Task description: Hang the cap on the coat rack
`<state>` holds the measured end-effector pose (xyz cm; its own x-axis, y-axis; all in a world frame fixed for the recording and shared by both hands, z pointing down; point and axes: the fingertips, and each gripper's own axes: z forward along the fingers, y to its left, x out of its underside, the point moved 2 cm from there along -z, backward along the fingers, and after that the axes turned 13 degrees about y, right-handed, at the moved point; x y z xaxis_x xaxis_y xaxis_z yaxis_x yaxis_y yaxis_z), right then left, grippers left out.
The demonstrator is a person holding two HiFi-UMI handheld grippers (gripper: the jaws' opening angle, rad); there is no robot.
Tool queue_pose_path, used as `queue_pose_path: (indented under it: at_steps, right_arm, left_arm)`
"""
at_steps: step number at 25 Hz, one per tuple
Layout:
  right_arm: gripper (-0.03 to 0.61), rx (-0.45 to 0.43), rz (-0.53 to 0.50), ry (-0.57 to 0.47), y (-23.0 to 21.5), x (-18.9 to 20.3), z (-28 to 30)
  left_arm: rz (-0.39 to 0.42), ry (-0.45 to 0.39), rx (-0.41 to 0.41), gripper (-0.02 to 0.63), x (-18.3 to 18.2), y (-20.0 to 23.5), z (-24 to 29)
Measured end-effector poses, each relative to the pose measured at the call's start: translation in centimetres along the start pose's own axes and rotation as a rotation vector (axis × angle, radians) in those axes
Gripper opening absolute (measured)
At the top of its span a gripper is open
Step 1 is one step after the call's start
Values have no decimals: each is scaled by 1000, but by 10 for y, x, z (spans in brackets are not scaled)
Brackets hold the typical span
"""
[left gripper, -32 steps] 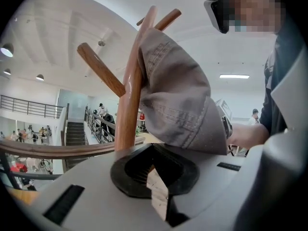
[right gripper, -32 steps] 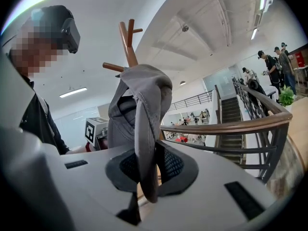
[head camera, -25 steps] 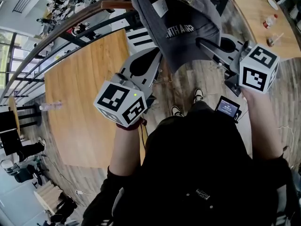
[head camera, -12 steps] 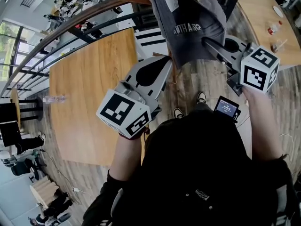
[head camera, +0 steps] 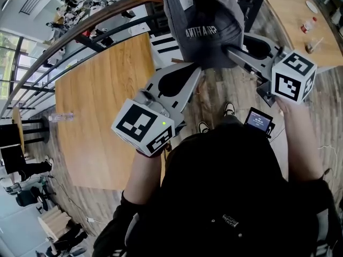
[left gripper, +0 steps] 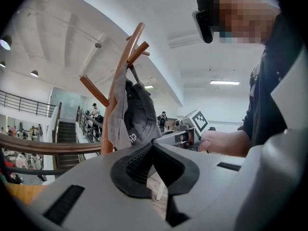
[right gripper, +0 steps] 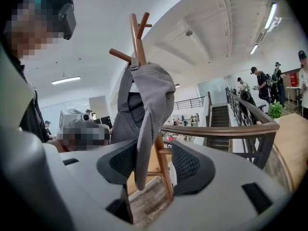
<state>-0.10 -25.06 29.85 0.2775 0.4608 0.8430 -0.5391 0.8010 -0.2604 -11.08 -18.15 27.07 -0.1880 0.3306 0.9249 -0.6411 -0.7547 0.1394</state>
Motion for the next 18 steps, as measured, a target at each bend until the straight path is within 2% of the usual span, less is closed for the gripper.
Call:
queue_pose_path:
  at_steps: [5, 18]
  right_arm:
    - [212, 5, 1, 15, 1, 4, -2]
    - [219, 83, 74, 113, -14, 69, -16]
  left_arm:
    - [6, 8, 12, 6, -1, 6, 1]
    - [12, 44, 36, 6, 23, 2, 19]
